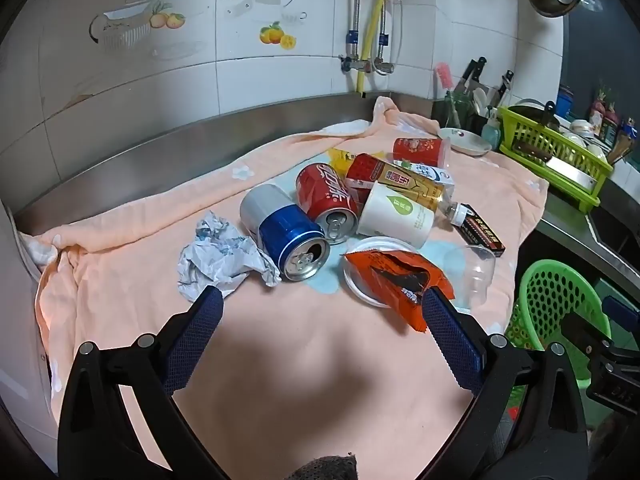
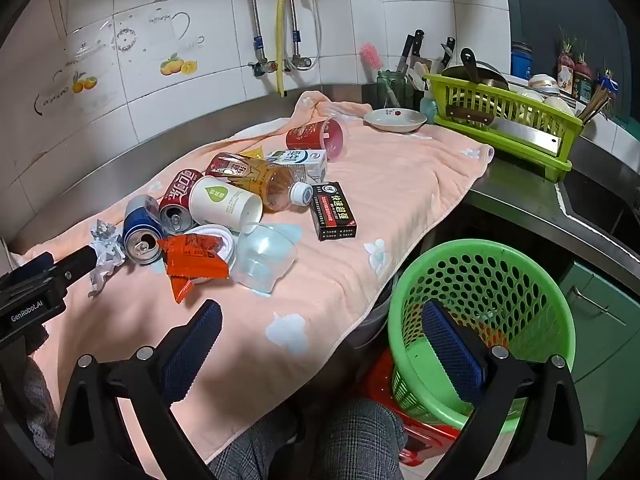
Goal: Collect trash
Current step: 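Move both tools toward the trash pile on the towel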
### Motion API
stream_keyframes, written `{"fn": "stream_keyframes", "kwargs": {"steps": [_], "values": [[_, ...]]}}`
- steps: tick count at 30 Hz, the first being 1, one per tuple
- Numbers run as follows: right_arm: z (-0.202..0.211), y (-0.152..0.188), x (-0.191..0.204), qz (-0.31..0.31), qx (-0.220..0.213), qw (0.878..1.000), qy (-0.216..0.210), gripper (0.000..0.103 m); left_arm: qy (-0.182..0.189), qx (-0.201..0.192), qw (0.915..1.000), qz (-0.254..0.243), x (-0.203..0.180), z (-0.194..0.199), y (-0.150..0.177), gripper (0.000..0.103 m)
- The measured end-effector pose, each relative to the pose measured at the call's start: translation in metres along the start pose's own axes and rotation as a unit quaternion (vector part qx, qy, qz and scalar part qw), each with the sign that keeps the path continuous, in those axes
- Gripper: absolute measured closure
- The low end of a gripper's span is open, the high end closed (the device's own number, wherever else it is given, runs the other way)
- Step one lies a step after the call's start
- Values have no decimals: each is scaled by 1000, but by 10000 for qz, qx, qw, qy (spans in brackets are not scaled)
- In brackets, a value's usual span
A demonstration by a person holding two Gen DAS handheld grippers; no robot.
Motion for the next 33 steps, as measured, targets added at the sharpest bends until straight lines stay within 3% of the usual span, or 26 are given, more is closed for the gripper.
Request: {"fn": "stream_keyframes", "kwargs": {"steps": [33], "values": [[-7,1,10,126,77,9998,-121,6,-60,170,9997,181,10,-9,4,5]]}}
Point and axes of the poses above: each gripper's, at about its wrist camera, not at the fingertips, and z roughly against the way its jaws point, x to its left, y to its underside, the point moved 3 cm from there along -z, roughly the way its jaws point, and after that the axes turned 1 degree about x, right-handed, at the moved point
